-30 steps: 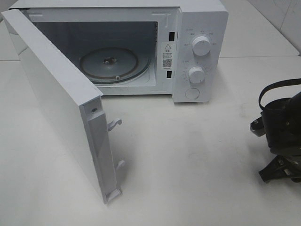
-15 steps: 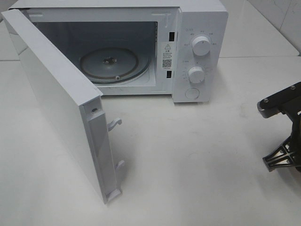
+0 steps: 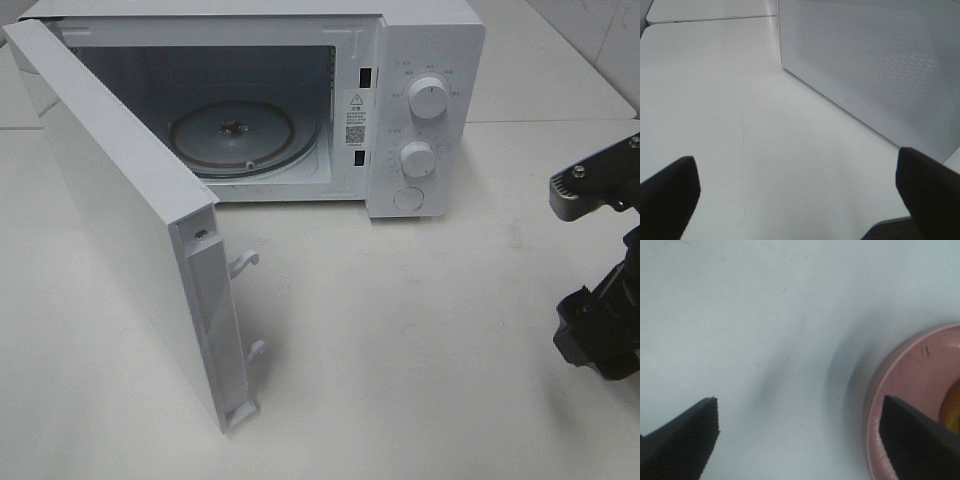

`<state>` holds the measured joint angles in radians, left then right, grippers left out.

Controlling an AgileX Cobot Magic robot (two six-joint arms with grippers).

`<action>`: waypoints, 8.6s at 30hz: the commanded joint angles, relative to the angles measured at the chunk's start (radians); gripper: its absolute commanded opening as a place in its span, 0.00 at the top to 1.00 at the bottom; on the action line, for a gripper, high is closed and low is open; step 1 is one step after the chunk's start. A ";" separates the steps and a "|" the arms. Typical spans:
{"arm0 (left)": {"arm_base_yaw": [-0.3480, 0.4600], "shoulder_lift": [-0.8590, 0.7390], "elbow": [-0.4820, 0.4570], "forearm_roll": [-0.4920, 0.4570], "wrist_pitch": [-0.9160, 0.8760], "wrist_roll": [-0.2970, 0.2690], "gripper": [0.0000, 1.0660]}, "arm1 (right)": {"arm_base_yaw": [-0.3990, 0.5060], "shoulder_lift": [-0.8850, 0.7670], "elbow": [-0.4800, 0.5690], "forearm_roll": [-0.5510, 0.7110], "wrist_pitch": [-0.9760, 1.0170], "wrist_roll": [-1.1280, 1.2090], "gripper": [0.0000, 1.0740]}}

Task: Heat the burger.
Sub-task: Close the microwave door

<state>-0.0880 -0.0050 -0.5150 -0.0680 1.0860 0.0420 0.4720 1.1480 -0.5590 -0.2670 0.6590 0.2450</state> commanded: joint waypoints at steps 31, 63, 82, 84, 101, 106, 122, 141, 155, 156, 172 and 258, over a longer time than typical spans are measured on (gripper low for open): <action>0.003 -0.015 -0.001 -0.005 -0.013 -0.002 0.06 | -0.113 -0.799 -0.005 0.206 0.361 -0.182 0.28; 0.003 -0.011 -0.001 -0.003 -0.013 -0.003 0.06 | -0.332 -1.184 0.060 0.208 0.336 -0.172 0.29; 0.003 -0.005 -0.001 -0.003 -0.013 -0.004 0.06 | -0.332 -1.184 0.060 0.208 0.336 -0.172 0.29; 0.003 -0.005 -0.001 -0.003 -0.013 -0.004 0.06 | -0.332 -1.184 0.060 0.208 0.336 -0.172 0.29; 0.003 -0.005 -0.001 -0.006 -0.013 -0.004 0.06 | -0.332 -1.184 0.060 0.208 0.336 -0.172 0.29; 0.003 -0.005 -0.001 -0.001 -0.014 -0.005 0.06 | -0.332 -1.184 0.060 0.208 0.336 -0.172 0.29; 0.003 0.116 -0.029 0.010 -0.210 -0.024 0.28 | -0.332 -1.184 0.060 0.208 0.336 -0.172 0.29; 0.003 0.597 0.027 -0.008 -0.713 -0.020 1.00 | -0.332 -1.184 0.060 0.208 0.336 -0.172 0.29; 0.002 1.013 0.180 0.041 -1.461 -0.022 1.00 | -0.332 -1.184 0.060 0.208 0.336 -0.172 0.29; 0.002 1.013 0.180 0.041 -1.461 -0.022 1.00 | -0.332 -1.184 0.060 0.208 0.336 -0.172 0.29; -0.010 1.489 0.180 0.167 -2.074 -0.058 1.00 | -0.332 -1.184 0.060 0.208 0.336 -0.172 0.29; -0.751 1.980 -0.691 -0.677 -1.574 0.423 1.00 | -0.332 -1.184 0.060 0.208 0.336 -0.171 0.29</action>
<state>-0.8150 2.0100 -1.2110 -0.7350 -0.5380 0.4410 0.1470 -0.0030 -0.5000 -0.0560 1.0080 0.0730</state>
